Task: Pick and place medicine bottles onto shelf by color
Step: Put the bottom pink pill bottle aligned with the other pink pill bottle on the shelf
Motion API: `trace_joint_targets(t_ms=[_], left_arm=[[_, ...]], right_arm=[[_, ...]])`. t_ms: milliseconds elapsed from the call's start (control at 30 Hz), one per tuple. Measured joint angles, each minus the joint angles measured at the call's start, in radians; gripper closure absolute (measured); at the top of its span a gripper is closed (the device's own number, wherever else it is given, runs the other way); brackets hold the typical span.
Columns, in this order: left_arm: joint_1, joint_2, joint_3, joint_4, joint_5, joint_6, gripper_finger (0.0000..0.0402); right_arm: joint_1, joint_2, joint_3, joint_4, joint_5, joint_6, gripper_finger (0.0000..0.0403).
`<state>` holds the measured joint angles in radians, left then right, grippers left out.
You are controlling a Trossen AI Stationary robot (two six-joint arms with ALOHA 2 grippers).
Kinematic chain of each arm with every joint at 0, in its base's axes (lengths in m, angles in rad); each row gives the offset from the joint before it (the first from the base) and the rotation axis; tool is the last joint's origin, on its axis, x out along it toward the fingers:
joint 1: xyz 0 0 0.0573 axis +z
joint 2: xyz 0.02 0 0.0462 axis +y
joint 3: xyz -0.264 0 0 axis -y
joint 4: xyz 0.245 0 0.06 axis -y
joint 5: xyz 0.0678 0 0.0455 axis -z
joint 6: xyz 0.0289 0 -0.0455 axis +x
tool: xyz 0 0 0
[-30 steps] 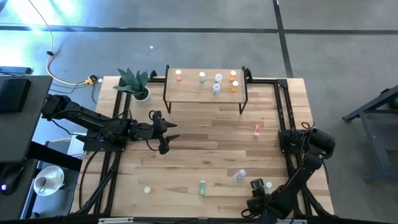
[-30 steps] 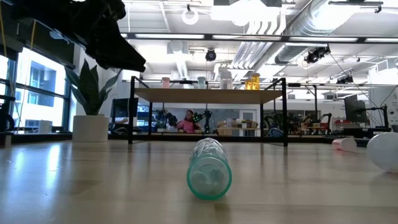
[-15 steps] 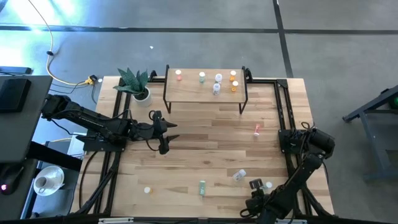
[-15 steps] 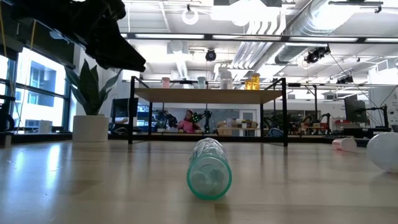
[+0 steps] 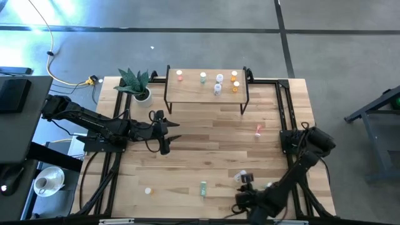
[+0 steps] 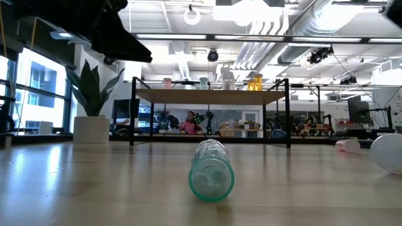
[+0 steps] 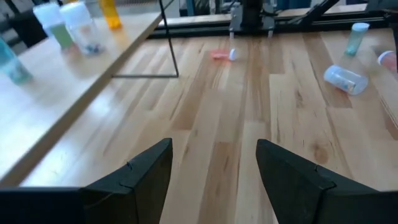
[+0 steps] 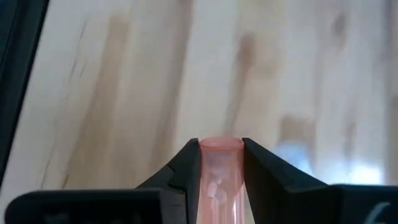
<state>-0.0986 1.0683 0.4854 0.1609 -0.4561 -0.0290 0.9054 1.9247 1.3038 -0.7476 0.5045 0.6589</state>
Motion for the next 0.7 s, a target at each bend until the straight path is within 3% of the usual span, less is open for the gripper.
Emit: trace_joint_targets(t_ms=[300, 700], left_arm=[[0.0, 0.0, 0.0, -0.006, 0.002, 0.081, 0.0179], [-0.001, 0.0, 0.0, -0.007, 0.002, 0.172, 0.0179]], right_arm=[[-0.191, 0.0, 0.161, -0.03, 0.051, -0.121, 0.0318], [-0.421, -0.002, 0.484, -0.274, 0.033, -0.234, 0.0318]])
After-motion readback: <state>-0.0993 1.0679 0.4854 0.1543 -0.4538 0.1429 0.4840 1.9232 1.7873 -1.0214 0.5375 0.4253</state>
